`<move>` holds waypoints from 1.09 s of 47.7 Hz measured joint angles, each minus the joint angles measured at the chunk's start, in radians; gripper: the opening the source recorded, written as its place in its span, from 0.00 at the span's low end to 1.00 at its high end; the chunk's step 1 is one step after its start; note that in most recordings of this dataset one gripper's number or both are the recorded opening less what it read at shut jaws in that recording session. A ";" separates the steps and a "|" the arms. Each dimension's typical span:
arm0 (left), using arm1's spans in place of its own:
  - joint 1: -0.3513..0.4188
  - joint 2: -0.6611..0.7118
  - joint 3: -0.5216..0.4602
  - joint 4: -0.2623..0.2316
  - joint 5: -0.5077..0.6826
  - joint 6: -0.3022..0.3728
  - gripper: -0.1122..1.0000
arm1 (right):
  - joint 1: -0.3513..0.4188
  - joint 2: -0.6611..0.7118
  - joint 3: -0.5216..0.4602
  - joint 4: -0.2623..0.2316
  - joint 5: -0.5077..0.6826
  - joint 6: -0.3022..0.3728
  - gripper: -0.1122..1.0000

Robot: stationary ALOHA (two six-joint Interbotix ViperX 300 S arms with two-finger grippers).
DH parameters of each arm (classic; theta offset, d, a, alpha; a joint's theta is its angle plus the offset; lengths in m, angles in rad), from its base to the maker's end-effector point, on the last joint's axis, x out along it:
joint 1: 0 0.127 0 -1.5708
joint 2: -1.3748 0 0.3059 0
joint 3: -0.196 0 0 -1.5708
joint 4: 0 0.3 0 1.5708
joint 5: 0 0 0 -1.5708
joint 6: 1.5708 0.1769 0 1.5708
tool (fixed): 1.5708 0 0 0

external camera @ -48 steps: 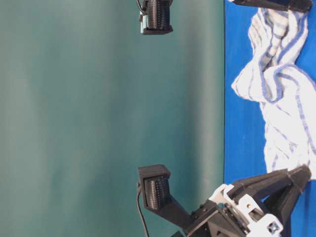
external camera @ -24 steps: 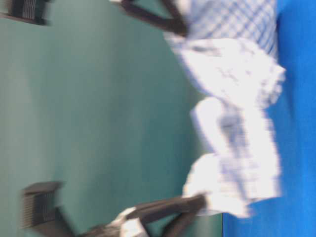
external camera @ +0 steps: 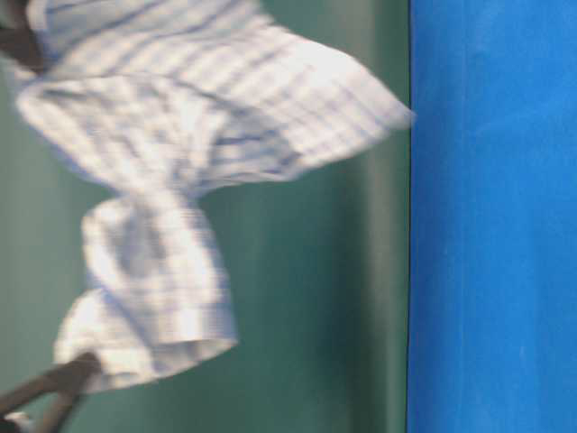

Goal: Lift the towel with both arms.

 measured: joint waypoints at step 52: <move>0.006 -0.051 -0.181 0.002 0.166 0.064 0.65 | 0.009 0.031 -0.184 -0.029 0.049 -0.069 0.48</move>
